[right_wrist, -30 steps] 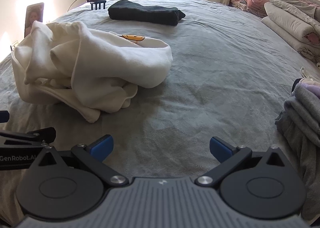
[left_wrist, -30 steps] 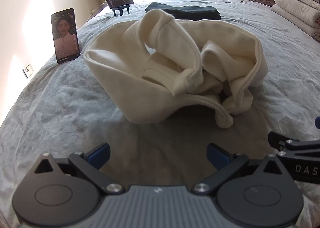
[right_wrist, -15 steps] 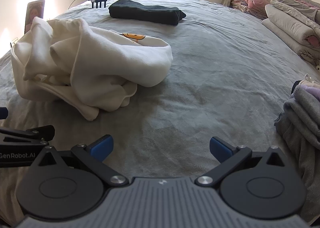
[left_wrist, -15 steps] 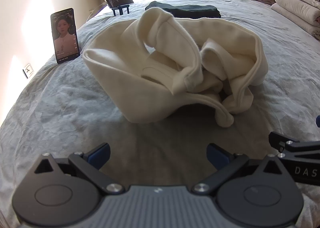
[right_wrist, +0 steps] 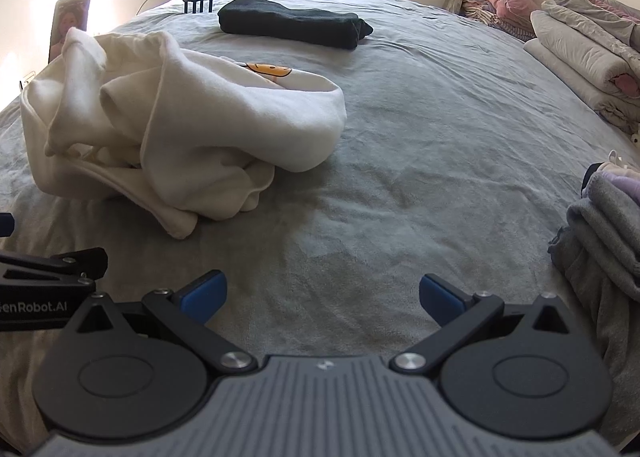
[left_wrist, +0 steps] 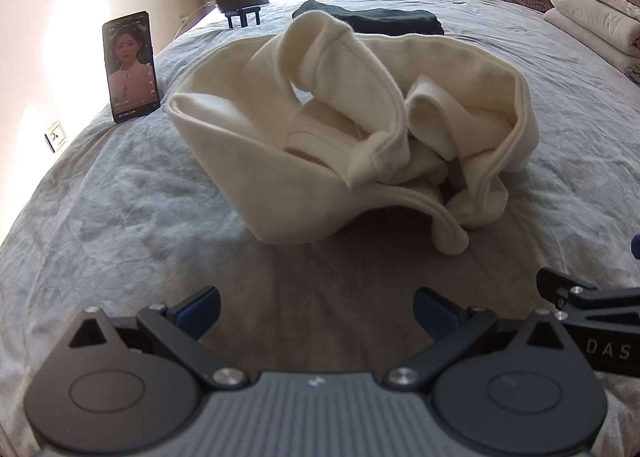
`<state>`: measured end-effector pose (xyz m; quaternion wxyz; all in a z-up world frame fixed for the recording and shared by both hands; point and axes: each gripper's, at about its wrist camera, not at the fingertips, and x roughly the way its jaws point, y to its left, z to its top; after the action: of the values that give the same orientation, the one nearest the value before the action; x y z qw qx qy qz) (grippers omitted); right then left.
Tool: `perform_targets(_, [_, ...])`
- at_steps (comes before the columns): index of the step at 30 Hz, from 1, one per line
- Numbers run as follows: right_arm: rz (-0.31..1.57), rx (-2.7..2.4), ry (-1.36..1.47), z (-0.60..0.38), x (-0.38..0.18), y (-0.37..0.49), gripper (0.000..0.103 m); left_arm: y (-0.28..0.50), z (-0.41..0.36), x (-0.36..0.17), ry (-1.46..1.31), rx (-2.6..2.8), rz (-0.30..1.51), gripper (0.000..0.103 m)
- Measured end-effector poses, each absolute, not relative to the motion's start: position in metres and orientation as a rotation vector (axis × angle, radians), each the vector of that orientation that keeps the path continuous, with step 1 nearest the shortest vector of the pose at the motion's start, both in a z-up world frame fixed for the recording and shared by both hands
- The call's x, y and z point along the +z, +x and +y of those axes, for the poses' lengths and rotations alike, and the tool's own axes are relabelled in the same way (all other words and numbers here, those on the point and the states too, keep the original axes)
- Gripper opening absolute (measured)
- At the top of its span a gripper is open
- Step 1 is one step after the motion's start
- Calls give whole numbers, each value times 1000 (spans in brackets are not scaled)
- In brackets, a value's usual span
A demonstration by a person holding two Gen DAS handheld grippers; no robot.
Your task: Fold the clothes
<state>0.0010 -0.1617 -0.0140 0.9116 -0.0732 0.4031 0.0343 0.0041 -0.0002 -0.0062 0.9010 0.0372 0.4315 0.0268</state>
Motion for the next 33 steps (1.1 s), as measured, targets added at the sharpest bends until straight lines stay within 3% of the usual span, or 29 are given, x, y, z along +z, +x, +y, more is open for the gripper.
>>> perform_targets(33, [830,70,-166,-161,-15,0,103,4,1,-7,82,56,895,103])
